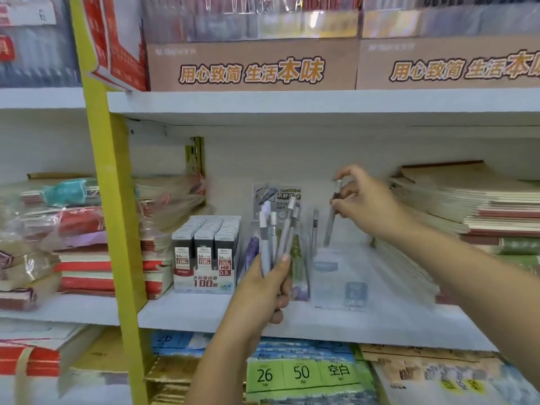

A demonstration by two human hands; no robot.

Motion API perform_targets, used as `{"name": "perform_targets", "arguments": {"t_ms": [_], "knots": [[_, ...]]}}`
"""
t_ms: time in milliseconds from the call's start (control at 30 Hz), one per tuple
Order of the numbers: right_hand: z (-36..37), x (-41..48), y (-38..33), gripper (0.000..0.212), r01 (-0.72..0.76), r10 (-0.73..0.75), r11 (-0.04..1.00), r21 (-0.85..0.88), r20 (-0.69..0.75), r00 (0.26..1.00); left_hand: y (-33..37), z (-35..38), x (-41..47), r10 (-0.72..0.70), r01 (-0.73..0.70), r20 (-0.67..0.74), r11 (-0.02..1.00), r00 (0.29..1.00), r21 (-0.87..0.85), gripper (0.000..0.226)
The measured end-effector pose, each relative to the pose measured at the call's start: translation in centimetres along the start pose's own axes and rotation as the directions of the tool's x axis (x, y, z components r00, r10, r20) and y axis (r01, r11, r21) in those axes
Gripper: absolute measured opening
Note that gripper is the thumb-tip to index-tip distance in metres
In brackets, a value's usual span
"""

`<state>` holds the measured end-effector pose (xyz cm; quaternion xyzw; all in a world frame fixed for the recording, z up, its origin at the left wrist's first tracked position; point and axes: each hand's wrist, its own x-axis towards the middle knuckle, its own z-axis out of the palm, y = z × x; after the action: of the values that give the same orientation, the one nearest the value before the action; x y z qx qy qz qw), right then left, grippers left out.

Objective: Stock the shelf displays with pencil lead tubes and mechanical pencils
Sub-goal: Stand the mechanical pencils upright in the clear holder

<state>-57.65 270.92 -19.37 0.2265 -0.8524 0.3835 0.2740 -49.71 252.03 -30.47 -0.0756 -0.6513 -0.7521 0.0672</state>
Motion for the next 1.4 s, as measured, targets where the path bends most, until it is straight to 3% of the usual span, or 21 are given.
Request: {"name": "perform_targets", "arguments": {"t_ms": [367,600,867,933,1000,1067,1167,1400], "knots": [[3.7,1.4,4.0,0.034,0.040,-0.035,0.997,-0.071,0.069,0.997,-1.2,0.7,2.1,0.051,-0.060,-0.090,0.994,0.995,-0.095,0.025],[4.5,1.7,4.3,0.038,0.137,-0.126,0.965,-0.225,0.060,0.990,-1.9,1.2,2.5,0.045,-0.054,-0.101,0.995,0.994,-0.082,0.024],[5.1,1.9,4.9,0.020,0.079,-0.021,0.953,-0.294,0.193,0.981,-2.5,0.9,2.9,0.000,-0.007,-0.083,0.996,0.997,-0.084,0.021],[4.8,2.0,4.8,0.014,0.083,-0.030,0.950,-0.301,0.175,0.984,-2.5,0.7,2.7,-0.008,0.002,-0.056,0.994,0.998,-0.109,0.021],[4.4,1.8,4.3,0.015,0.121,-0.104,0.944,-0.308,0.070,0.992,-2.5,0.5,2.6,-0.005,0.002,-0.021,0.990,1.000,-0.143,0.020],[4.2,1.0,3.2,0.014,0.102,-0.104,0.986,-0.130,-0.014,0.994,-2.4,0.3,2.6,0.007,-0.004,0.017,0.986,1.000,-0.166,0.018],[4.3,-0.7,1.2,0.011,-0.055,0.007,0.953,0.297,0.161,0.987,-2.4,0.3,2.6,0.029,-0.019,0.057,0.984,0.998,-0.176,0.021],[4.6,-2.1,0.1,0.025,-0.232,0.115,0.813,0.534,0.244,0.963,-3.0,0.9,2.6,0.048,-0.036,0.101,0.992,0.994,-0.117,0.034]]}}
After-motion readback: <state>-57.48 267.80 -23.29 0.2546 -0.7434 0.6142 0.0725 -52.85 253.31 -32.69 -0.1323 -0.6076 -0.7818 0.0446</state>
